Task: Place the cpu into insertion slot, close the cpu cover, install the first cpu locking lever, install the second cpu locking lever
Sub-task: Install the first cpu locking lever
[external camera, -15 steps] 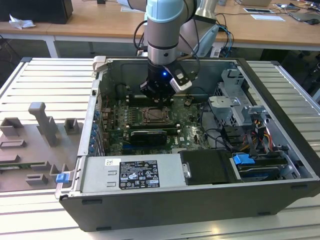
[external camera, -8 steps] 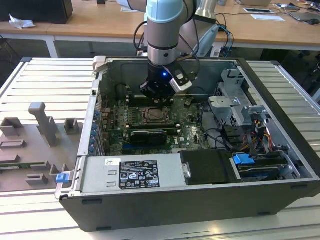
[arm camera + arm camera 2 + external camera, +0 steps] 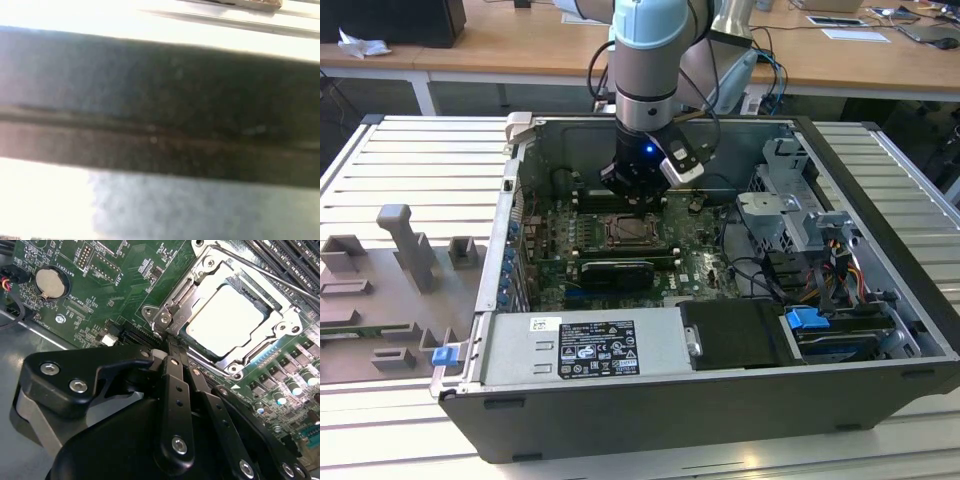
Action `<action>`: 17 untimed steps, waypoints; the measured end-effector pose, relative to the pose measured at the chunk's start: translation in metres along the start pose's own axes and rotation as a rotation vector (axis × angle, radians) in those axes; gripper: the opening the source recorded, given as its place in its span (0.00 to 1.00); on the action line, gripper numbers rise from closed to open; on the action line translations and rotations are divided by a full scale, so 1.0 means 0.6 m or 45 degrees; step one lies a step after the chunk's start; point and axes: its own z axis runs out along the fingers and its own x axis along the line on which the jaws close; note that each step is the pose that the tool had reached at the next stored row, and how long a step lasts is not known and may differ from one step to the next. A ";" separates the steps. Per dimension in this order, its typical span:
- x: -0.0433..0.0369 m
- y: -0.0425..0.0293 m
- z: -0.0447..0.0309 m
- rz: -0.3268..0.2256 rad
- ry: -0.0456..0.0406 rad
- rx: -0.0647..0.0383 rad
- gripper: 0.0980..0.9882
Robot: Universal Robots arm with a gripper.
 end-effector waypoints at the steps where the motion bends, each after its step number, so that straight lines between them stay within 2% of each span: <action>1: 0.000 0.000 -0.004 0.000 0.000 0.001 0.01; 4: -0.001 0.001 -0.020 0.000 0.001 0.001 0.01; 17: 0.000 -0.008 -0.022 0.000 0.001 0.001 0.01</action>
